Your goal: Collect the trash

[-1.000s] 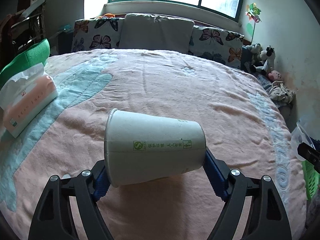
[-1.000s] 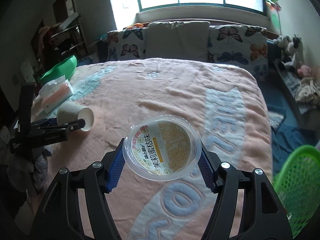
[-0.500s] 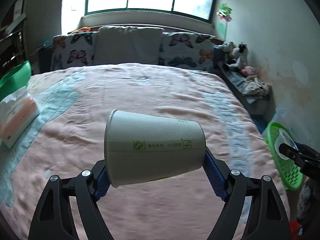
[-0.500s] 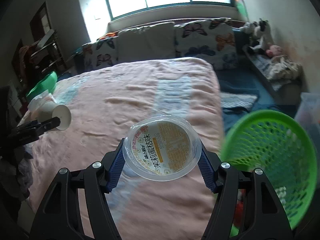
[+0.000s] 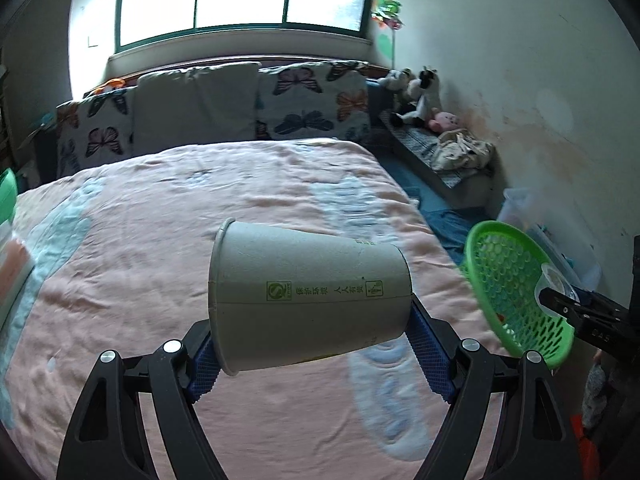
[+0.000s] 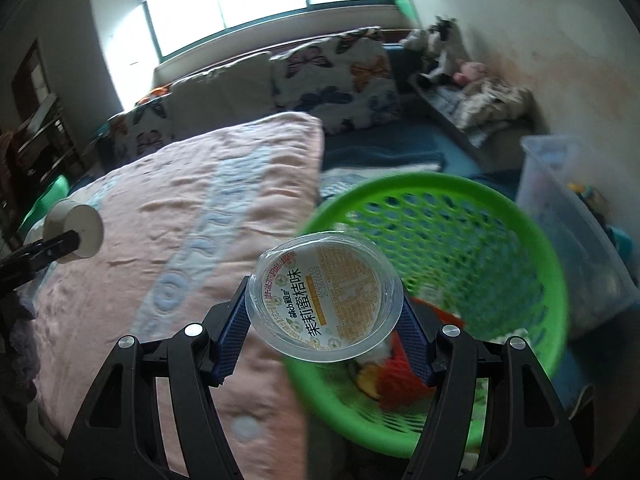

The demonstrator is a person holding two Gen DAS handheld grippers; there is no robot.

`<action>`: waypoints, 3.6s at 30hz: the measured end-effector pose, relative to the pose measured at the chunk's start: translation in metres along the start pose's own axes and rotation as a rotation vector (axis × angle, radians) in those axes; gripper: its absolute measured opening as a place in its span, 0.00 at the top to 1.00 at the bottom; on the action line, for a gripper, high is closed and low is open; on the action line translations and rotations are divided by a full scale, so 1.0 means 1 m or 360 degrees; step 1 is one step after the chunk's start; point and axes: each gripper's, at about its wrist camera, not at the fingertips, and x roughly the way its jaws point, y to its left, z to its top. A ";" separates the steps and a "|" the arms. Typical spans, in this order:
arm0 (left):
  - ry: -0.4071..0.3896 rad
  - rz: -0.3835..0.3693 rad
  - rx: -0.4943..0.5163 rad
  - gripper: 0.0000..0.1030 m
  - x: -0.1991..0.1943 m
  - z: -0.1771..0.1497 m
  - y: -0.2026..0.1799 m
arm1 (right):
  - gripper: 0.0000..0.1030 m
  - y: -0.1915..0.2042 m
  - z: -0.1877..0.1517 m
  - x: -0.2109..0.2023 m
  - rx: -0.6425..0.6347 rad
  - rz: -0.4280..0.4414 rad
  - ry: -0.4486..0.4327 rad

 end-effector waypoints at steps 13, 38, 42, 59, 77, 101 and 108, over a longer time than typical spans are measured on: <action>0.0012 -0.0084 0.0175 0.24 0.008 0.009 -0.062 | 0.35 -0.051 -0.016 0.003 0.0167 -0.0082 0.0044; 0.0120 -0.0325 0.0438 0.24 0.045 0.005 -0.174 | 0.29 -0.074 -0.036 -0.043 0.0247 -0.0073 -0.0062; 0.0154 -0.0359 0.0474 0.24 0.055 0.001 -0.190 | 0.29 -0.078 -0.041 -0.051 0.0271 -0.0060 -0.0082; 0.0253 -0.0423 0.0516 0.18 0.080 -0.011 -0.219 | 0.29 -0.089 -0.062 -0.064 0.0361 -0.0040 -0.0080; 0.0130 -0.0366 0.0437 0.18 0.027 -0.021 -0.172 | 0.29 -0.053 -0.066 -0.080 0.0316 0.0048 -0.0110; -0.0020 -0.0044 0.0136 0.09 -0.058 -0.061 -0.050 | 0.21 0.049 -0.074 -0.079 0.0030 0.0065 -0.0042; -0.0043 0.0039 0.0116 0.08 -0.077 -0.077 -0.028 | 0.21 0.070 -0.076 -0.080 -0.0020 0.0092 -0.0045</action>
